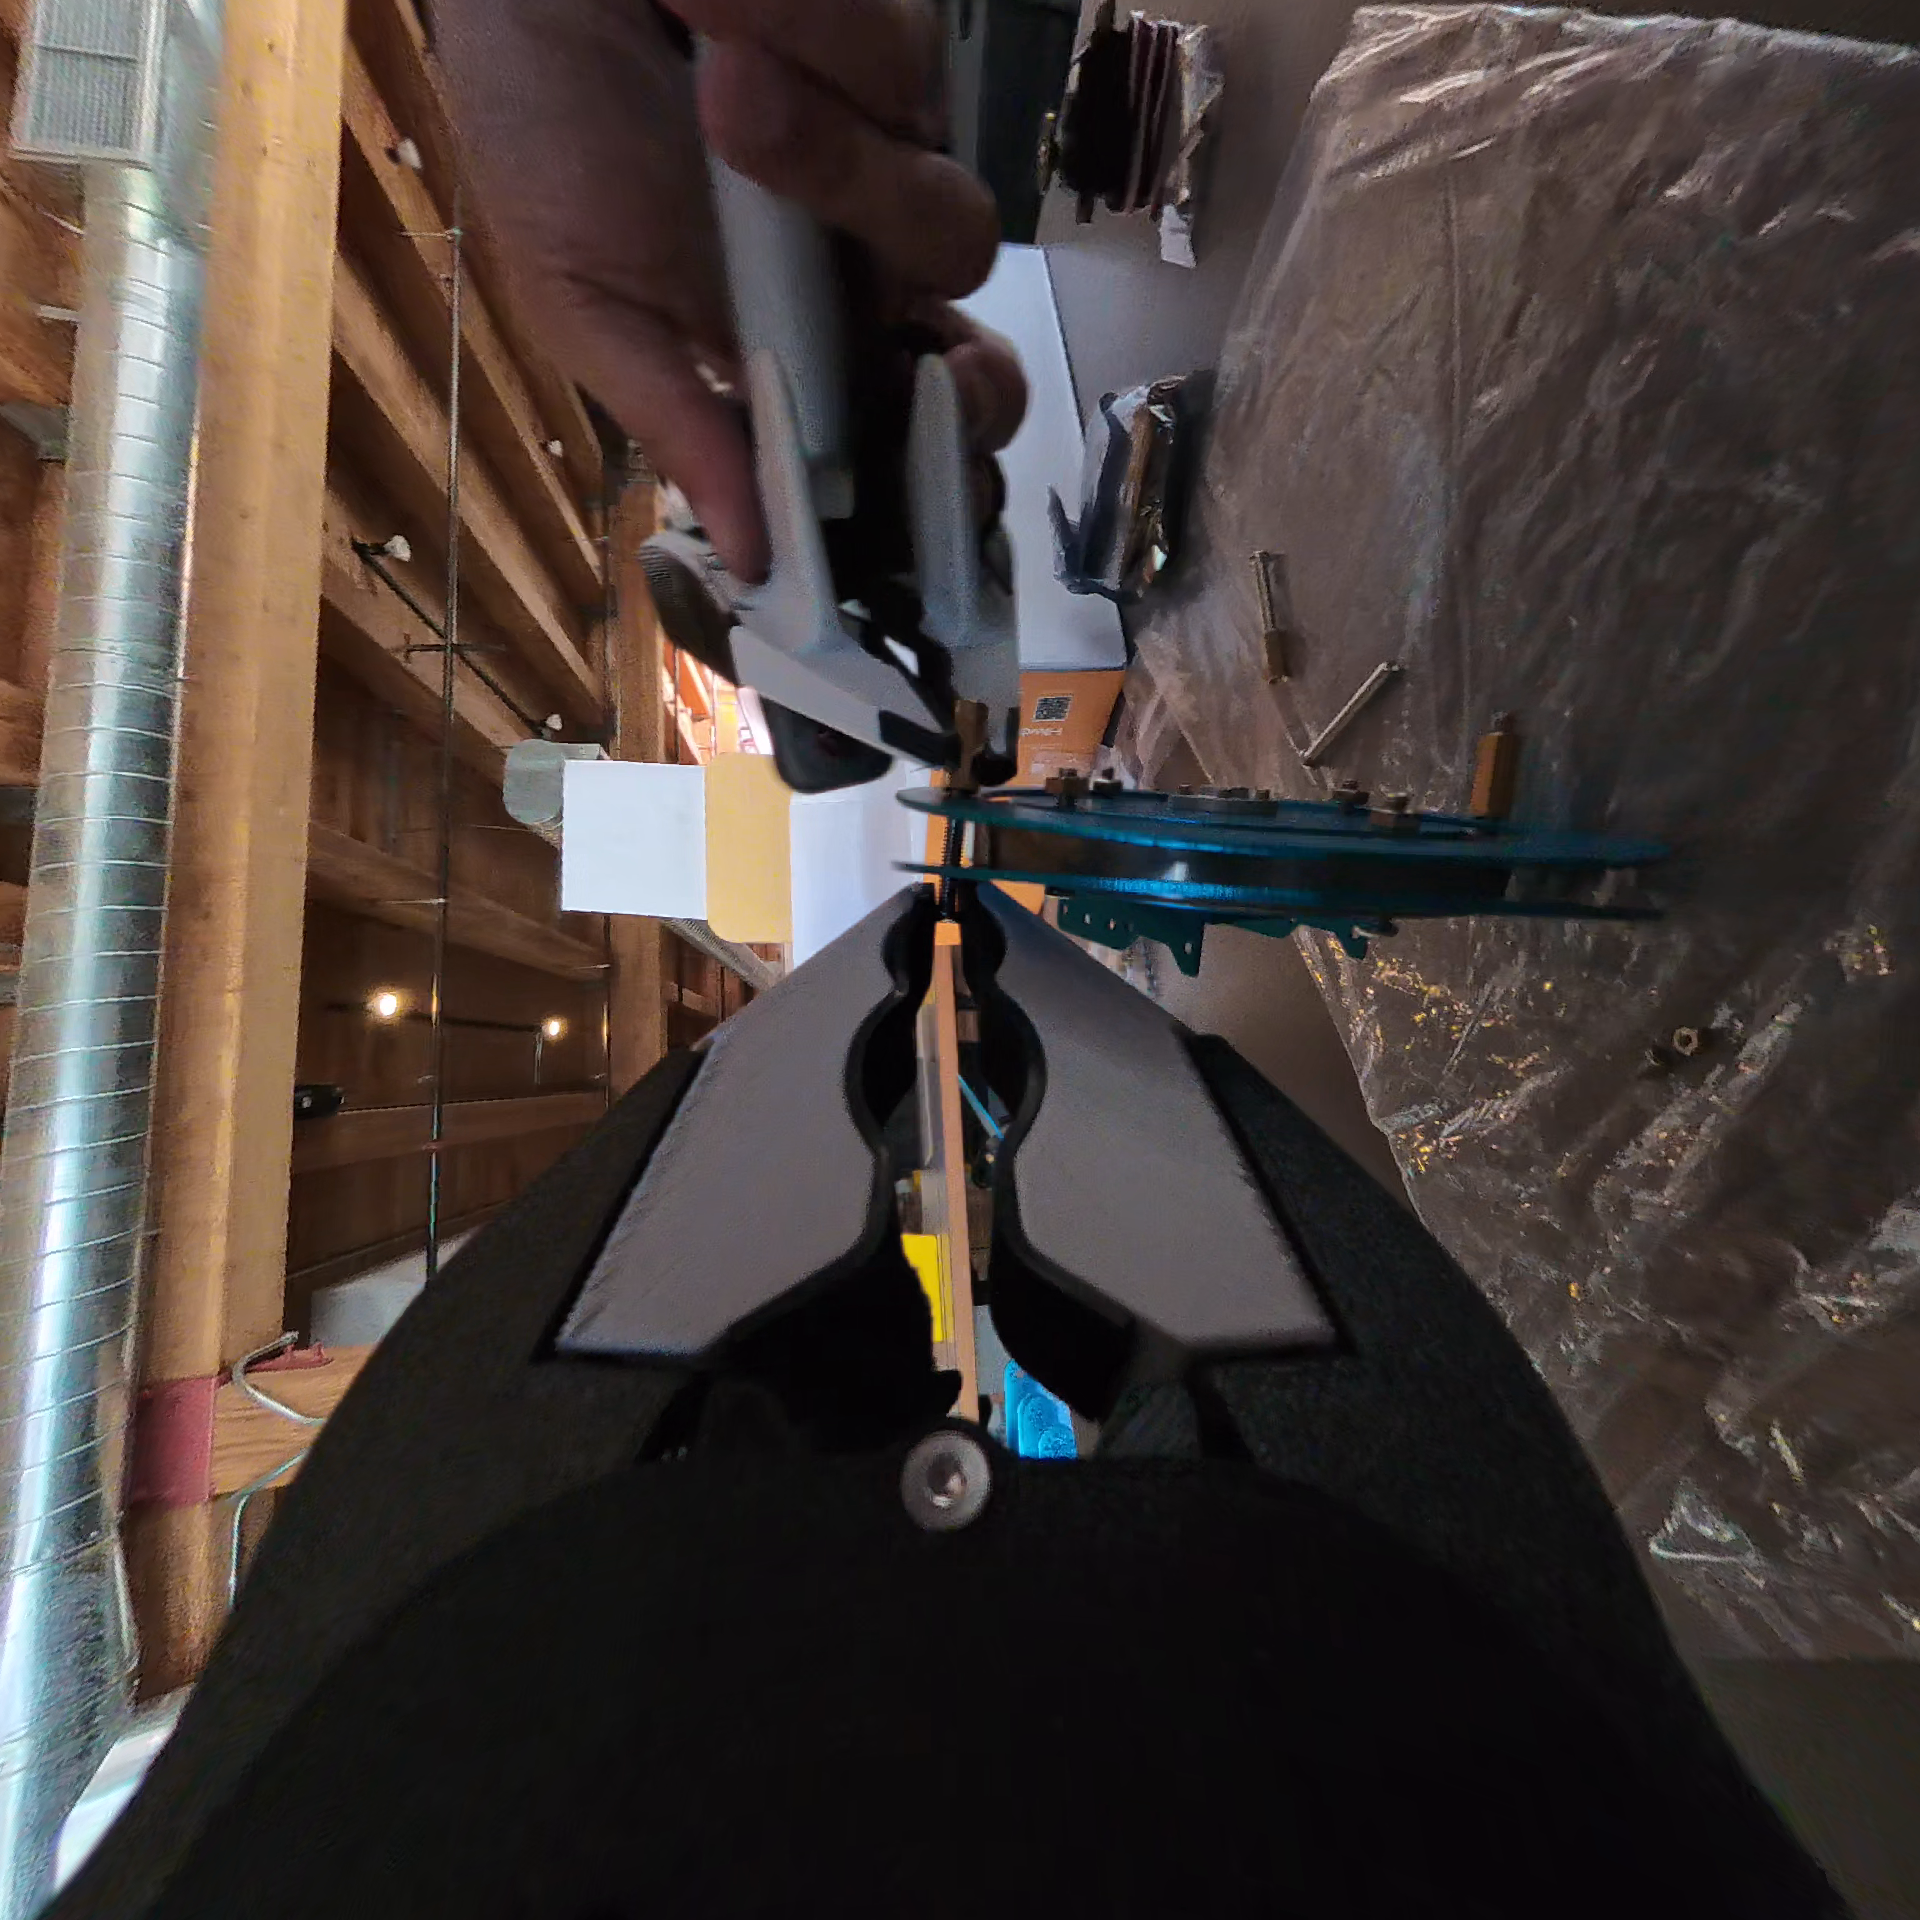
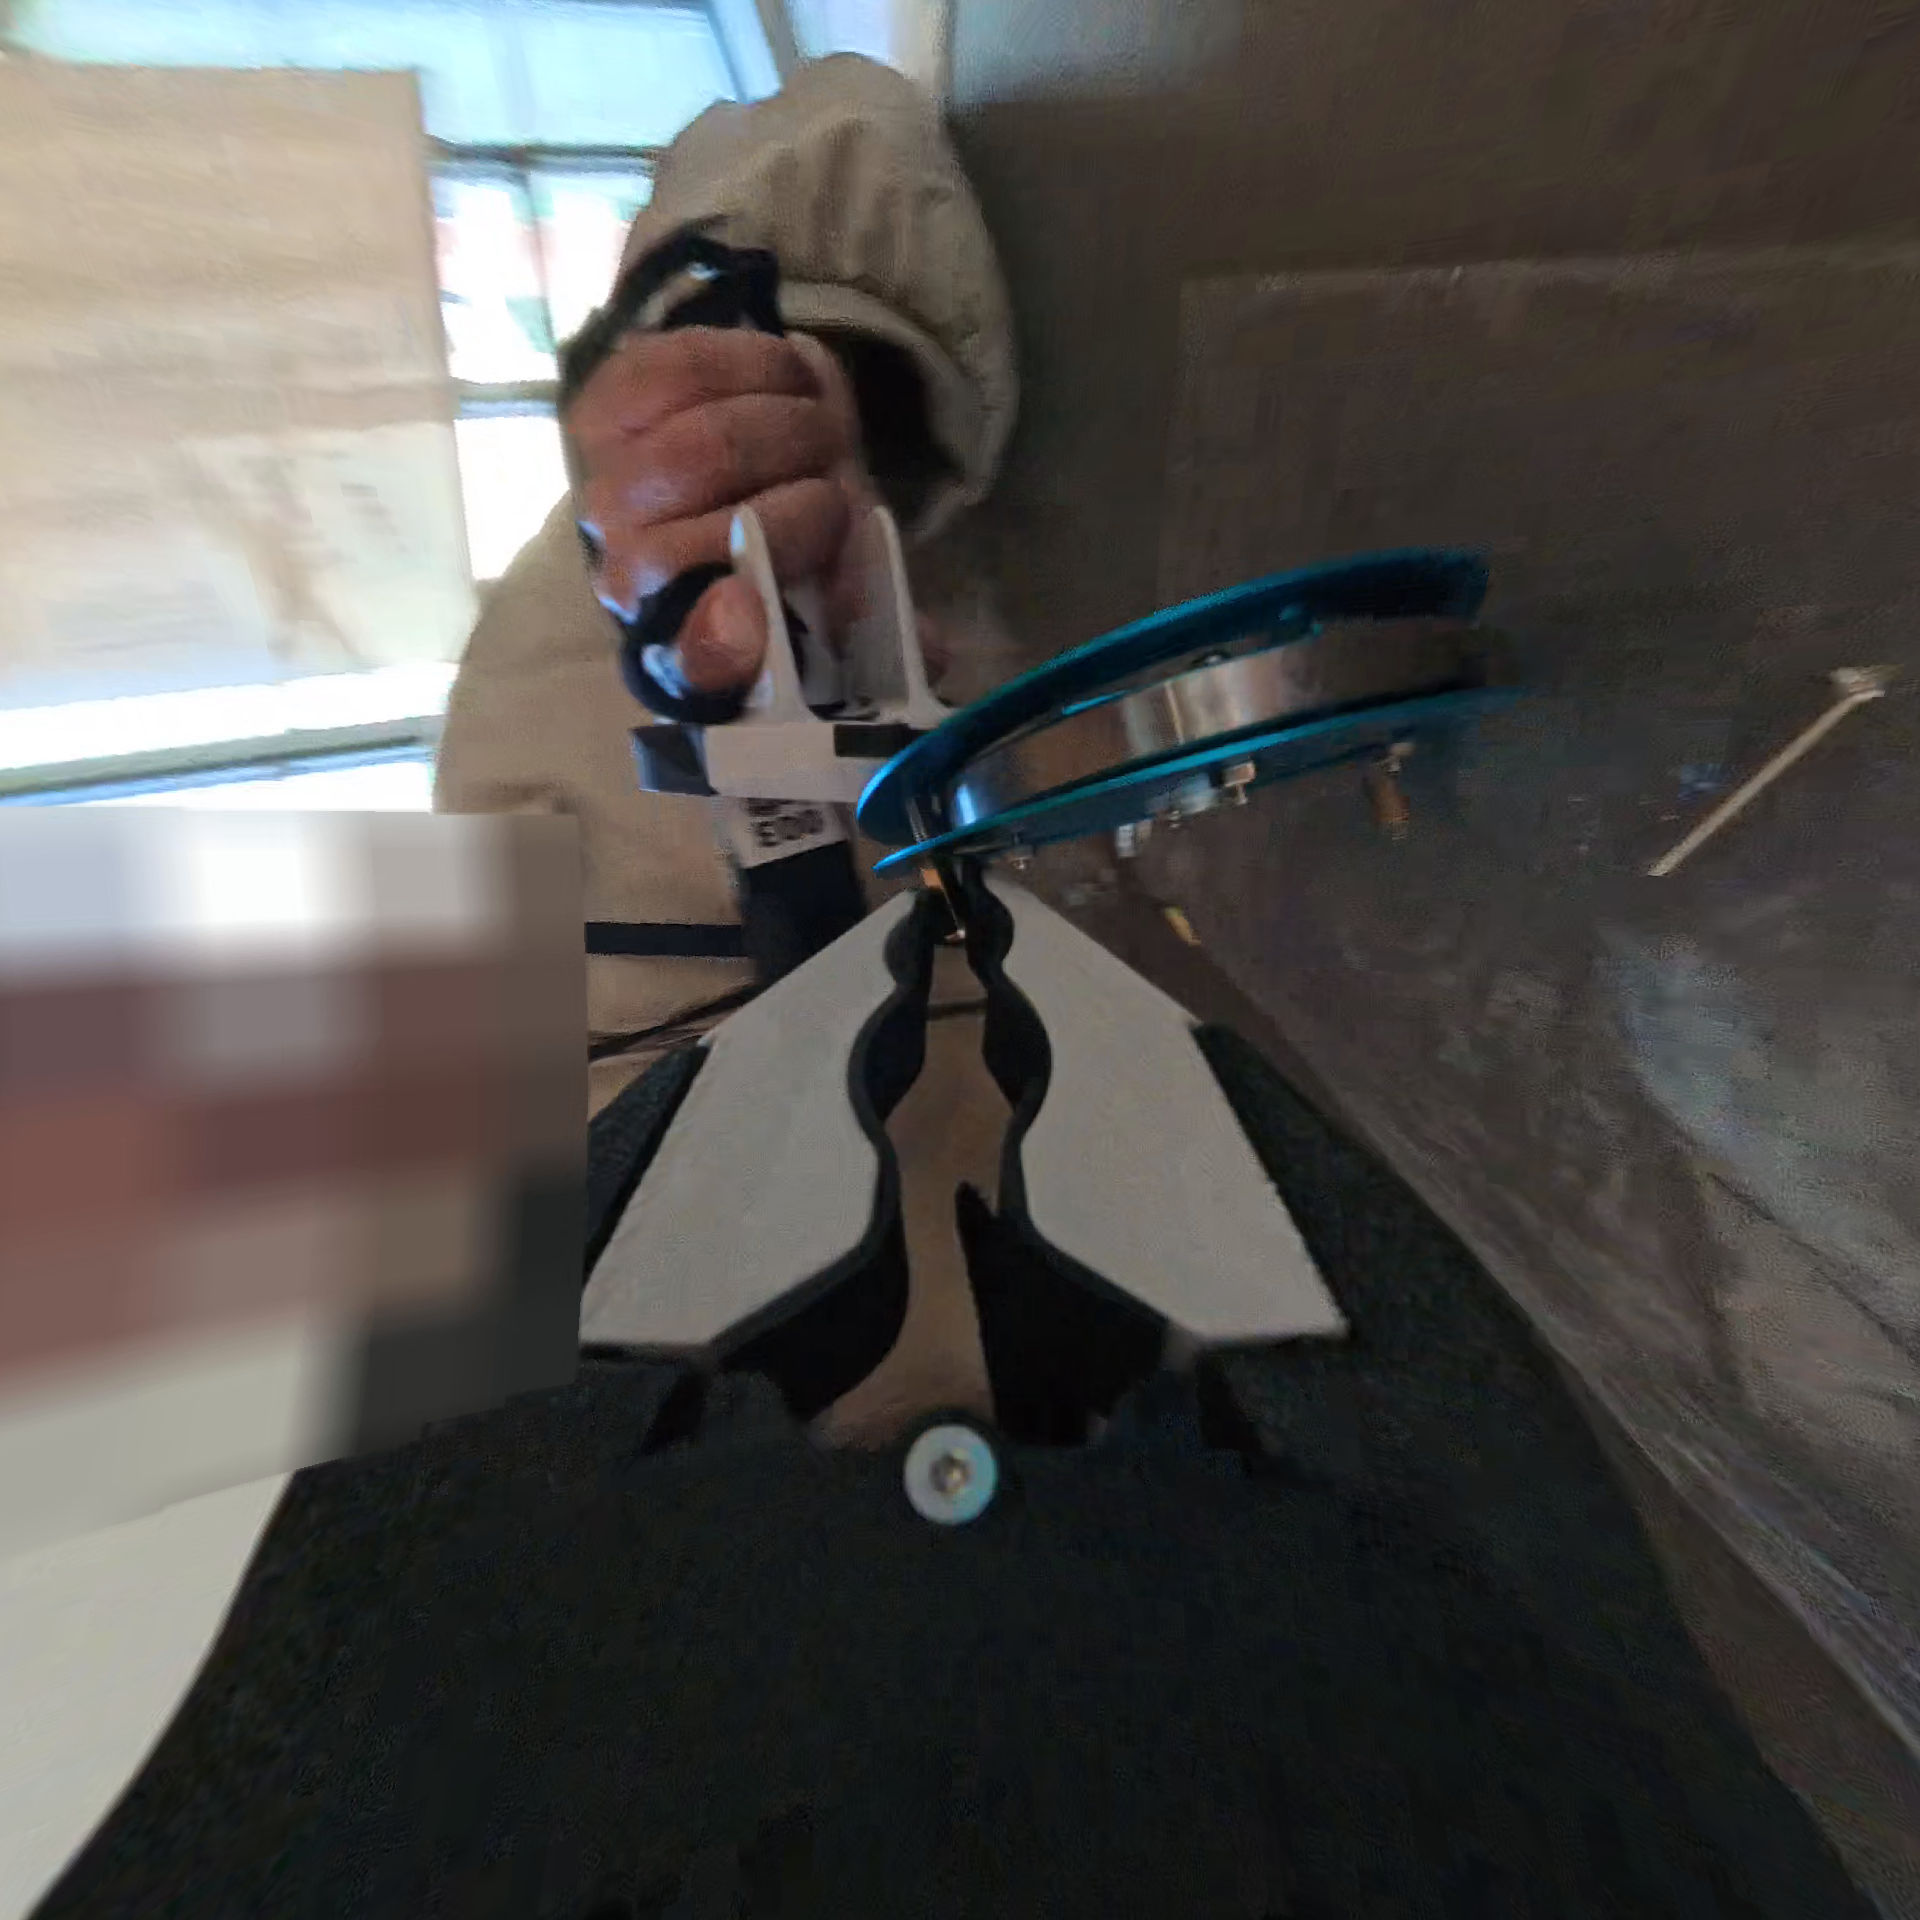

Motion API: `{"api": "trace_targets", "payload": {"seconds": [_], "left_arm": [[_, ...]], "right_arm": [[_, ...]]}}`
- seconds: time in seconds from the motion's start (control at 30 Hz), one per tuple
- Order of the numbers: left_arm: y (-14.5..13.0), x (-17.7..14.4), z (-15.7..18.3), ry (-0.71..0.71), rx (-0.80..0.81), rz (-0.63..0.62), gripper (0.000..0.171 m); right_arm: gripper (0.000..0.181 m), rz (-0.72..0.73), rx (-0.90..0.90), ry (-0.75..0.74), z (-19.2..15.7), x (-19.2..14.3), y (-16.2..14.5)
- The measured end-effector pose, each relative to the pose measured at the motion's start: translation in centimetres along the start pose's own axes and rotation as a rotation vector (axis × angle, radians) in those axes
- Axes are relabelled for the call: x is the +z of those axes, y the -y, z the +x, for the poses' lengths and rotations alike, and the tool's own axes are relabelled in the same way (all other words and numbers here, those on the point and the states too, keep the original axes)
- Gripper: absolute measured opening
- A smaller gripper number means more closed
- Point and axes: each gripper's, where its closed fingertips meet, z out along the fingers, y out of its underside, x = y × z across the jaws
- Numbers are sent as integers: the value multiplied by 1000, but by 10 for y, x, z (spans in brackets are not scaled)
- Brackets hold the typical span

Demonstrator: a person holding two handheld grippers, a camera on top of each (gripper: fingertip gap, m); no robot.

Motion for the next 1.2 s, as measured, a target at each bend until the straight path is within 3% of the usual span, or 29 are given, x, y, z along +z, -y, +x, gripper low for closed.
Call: {"api": "trace_targets", "payload": {"seconds": [0.07,0.2,0.33,0.4,0.5,0.63,0.73,0.83,0.93,1.07,1.2], "left_arm": [[-1,1,0,0,-24,-1,1],[-1,2,3,-91,-123,22,3],[1,0,7,-300,-384,63,3],[-4,2,7,-332,-428,66,3],[-15,5,7,-317,-425,55,3],[-18,2,8,-345,-427,66,3],[-14,0,8,-352,-419,79,3],[-12,-1,9,-352,-410,80,3],[-10,-1,10,-371,-451,89,3],[-10,-1,10,-365,-454,90,3],[-7,-1,10,-361,-469,112,3]], "right_arm": [[3,9,23,77,-1,1,0],[5,60,-199,-72,-2,1,1],[13,167,-695,-554,0,-3,4],[22,285,-892,-807,-6,-9,5],[22,586,-1029,-928,-24,-9,-5],[24,917,-1066,-795,-29,15,-31],[22,1124,-1087,-757,-30,13,-55],[20,1255,-1092,-798,-21,-1,-70],[18,1359,-1110,-748,-24,-14,-82],[17,1517,-1091,-567,-32,-37,-98],[19,1600,-1087,-213,-38,-54,-126]]}}
